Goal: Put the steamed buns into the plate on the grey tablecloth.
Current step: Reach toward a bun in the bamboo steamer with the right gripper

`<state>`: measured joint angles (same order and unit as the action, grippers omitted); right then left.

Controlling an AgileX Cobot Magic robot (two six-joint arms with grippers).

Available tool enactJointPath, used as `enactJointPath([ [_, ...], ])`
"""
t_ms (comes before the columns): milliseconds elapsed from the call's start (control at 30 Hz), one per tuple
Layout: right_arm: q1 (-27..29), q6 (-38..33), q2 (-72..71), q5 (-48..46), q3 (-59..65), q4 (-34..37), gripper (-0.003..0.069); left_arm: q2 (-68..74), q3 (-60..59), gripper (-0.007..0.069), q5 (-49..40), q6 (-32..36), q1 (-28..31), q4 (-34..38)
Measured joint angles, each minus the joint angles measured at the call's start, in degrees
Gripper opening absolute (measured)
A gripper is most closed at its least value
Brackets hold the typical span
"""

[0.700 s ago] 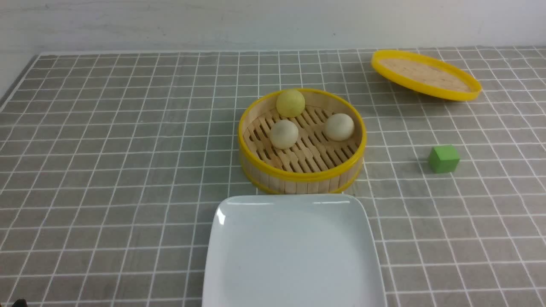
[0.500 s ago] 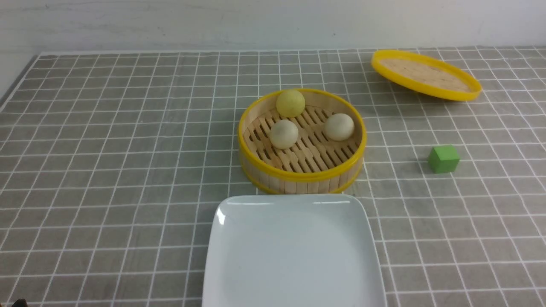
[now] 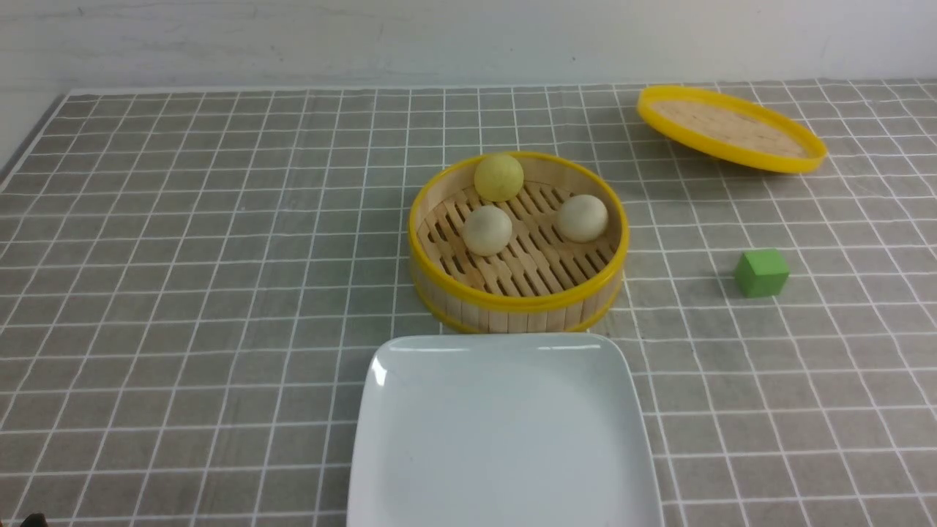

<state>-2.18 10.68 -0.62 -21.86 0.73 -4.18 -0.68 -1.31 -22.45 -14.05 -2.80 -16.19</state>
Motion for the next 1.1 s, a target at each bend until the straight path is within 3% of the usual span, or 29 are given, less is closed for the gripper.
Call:
enactJointPath([
  [733,0.00,0.34,0.00,0.00,0.00,0.02,0.0239,0.00,0.00,0.0241,0.00,-0.59,0.00,0.16],
  [833,0.00,4.85,0.00,0.49,0.00,5.27,0.0239,0.00,0.00,0.0241,0.63,-6.05,0.00,5.75],
  [900,0.00,13.28,0.00,1.00,0.21,17.39,0.0239,0.00,0.00,0.0241,1.28,-17.19,0.00,18.41],
  [933,0.00,13.88,0.00,1.05,0.21,18.23,0.0239,0.00,0.00,0.0241,1.28,-18.14,0.00,20.64],
  [967,0.00,18.63,0.00,1.21,0.40,24.27,0.0239,0.00,-0.08,0.0241,1.35,-26.71,0.00,29.09],
  [1100,0.00,22.48,0.00,1.29,0.52,31.31,0.0239,0.00,-0.31,0.0241,1.46,-38.01,0.00,40.92],
])
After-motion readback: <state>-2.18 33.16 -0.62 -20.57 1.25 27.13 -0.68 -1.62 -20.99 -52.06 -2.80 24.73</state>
